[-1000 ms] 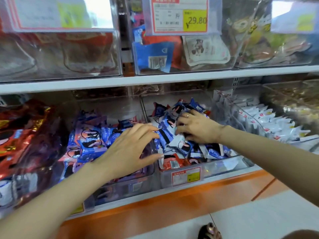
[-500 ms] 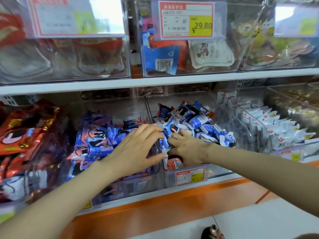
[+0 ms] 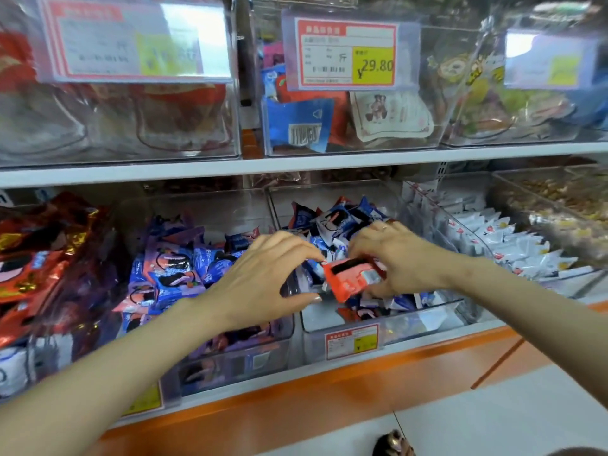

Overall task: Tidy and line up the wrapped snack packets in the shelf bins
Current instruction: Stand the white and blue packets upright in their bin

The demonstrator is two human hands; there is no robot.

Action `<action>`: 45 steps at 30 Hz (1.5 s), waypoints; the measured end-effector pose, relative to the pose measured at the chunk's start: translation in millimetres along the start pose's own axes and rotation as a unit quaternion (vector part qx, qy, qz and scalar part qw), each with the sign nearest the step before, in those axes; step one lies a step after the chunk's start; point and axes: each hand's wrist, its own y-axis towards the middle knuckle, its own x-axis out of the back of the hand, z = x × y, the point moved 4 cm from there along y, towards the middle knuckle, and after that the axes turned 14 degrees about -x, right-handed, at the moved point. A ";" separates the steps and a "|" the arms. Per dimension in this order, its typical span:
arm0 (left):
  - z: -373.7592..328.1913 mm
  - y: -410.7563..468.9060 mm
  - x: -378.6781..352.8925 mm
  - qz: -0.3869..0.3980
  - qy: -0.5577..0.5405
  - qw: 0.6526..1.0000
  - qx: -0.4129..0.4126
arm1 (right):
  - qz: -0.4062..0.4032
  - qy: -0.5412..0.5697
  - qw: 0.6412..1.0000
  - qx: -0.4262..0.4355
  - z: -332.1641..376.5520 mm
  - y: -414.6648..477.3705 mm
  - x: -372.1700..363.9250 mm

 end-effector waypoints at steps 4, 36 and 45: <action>-1.6 51.7 -15.2 0.144 -0.022 0.987 -0.069 | -0.056 0.066 0.989 -0.124 -40.8 -30.0 27.8; 1.7 69.1 -0.9 0.113 -0.324 0.935 0.090 | -0.156 0.418 0.860 -0.247 -54.7 -74.0 26.8; -36.4 -112.5 102.8 -0.086 -0.133 0.981 0.113 | -0.040 0.457 0.888 -0.046 99.8 -45.1 38.4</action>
